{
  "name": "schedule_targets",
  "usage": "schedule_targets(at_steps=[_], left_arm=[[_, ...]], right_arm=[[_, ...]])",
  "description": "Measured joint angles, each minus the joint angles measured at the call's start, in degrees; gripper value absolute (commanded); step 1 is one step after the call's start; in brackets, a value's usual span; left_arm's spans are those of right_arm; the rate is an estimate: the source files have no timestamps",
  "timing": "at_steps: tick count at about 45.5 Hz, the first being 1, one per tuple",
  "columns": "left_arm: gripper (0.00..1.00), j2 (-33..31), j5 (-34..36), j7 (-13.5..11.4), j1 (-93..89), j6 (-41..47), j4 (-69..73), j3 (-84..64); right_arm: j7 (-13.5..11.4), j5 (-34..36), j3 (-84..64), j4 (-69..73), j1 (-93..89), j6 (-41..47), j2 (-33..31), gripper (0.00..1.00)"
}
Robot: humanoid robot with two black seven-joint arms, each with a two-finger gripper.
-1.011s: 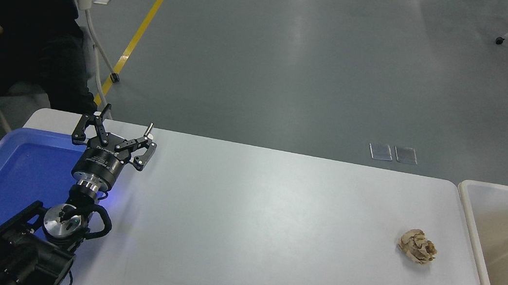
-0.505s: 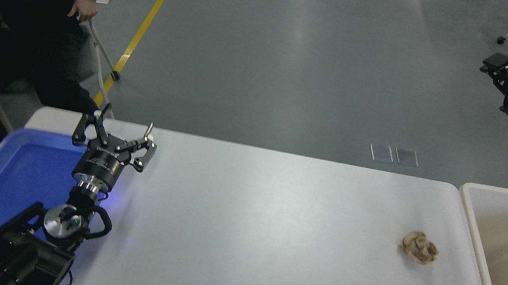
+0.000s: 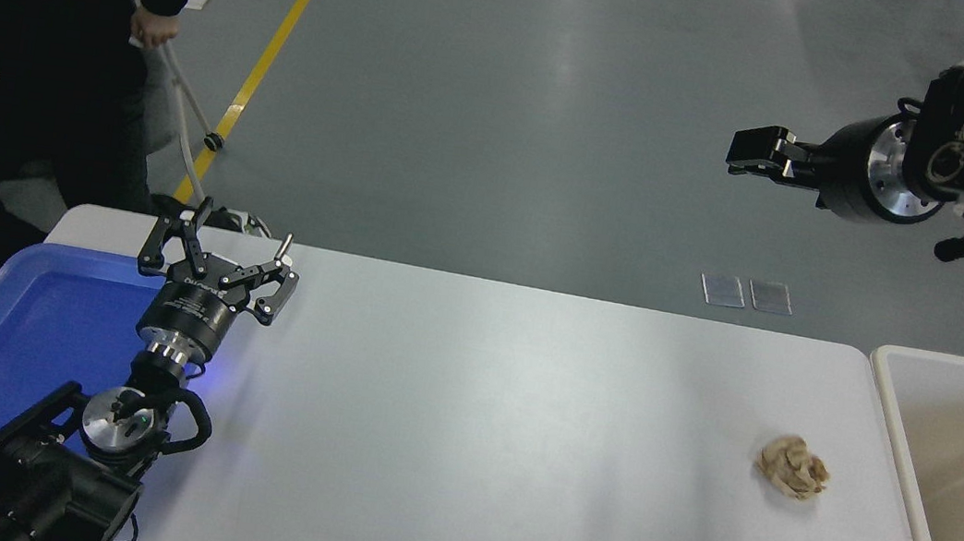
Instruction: Pick up foil plate and place in dustbin
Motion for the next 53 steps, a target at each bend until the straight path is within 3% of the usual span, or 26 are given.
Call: schedule_targets(at_steps=[21, 53], left_arm=[[0.99, 0.0, 0.0, 0.0, 0.0, 0.0, 0.0, 0.0], [0.99, 0.0, 0.0, 0.0, 0.0, 0.0, 0.0, 0.0]], right_arm=[[0.5, 2.7, -1.9, 7.3, 7.0, 12.2, 10.6, 1.00], [0.8, 5.7, -4.4, 7.9, -0.3, 17.2, 9.6, 1.00]])
